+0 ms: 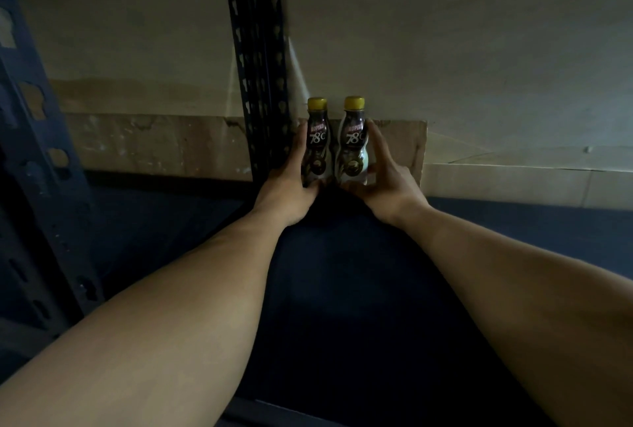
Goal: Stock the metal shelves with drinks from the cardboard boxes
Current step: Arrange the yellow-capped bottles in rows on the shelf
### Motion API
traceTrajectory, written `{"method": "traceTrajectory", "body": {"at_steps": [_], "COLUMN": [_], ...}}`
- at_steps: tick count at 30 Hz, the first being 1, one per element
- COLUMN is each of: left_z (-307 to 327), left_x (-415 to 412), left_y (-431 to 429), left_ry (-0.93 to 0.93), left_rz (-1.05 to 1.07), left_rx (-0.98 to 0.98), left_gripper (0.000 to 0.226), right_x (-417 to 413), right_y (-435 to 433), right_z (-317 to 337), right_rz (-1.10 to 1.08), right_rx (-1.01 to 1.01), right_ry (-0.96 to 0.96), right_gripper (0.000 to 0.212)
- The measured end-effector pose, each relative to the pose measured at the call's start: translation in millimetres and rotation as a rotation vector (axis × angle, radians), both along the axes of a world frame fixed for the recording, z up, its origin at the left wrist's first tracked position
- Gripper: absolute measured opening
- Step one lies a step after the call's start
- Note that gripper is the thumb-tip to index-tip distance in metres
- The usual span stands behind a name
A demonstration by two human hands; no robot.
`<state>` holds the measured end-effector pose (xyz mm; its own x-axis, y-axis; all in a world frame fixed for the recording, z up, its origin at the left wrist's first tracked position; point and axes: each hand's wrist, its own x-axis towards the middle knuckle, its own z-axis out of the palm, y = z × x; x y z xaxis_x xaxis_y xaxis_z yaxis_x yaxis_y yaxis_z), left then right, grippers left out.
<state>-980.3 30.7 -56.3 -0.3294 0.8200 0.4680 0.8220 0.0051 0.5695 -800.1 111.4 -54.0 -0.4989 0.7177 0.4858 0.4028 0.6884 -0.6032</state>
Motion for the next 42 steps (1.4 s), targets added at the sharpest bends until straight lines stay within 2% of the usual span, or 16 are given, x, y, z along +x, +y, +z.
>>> {"method": "traceTrajectory", "body": {"at_steps": [7,15,20,24,26,29,32,34,36,38,42], "left_z": [0,-1,3,4,3,5,4,2,2,3,-13], "left_x": [0,0,8,12,16,30,50,69,92,120,174], "left_y": [2,1,-10,-23,-33,-57,-89,-116,-143,-172,-221], "left_ry": [0.031,0.018,0.010,-0.003,0.001,-0.056,-0.070,-0.026,0.062,0.131,0.144], "left_rz": [0.004,-0.004,0.034,0.044,0.069,0.131,0.142,0.090,0.032,-0.013,-0.086], "left_rx": [-0.006,-0.020,-0.068,-0.111,-0.138,-0.194,-0.216,-0.252,-0.270,-0.259,-0.173], "left_gripper": [0.098,0.103,0.108,0.117,0.122,0.121,0.111,0.090,0.055,0.029,0.025], "right_x": [1,1,3,12,24,52,86,111,137,161,210], "right_y": [0,2,-1,0,-4,-23,-59,-91,-124,-156,-217], "right_z": [1,1,2,0,-1,1,2,3,5,6,3], "right_rz": [-0.003,-0.006,-0.010,0.025,0.033,-0.023,-0.096,-0.113,-0.107,-0.101,-0.115], "right_rx": [-0.014,-0.062,-0.176,-0.352,-0.400,-0.365,-0.300,-0.260,-0.224,-0.192,-0.145], "right_ry": [0.008,0.002,0.012,0.014,-0.023,-0.114,-0.178,-0.258,-0.337,-0.385,-0.371], "right_gripper": [0.106,0.115,0.126,0.142,0.143,0.129,0.091,0.054,0.034,0.030,0.029]}}
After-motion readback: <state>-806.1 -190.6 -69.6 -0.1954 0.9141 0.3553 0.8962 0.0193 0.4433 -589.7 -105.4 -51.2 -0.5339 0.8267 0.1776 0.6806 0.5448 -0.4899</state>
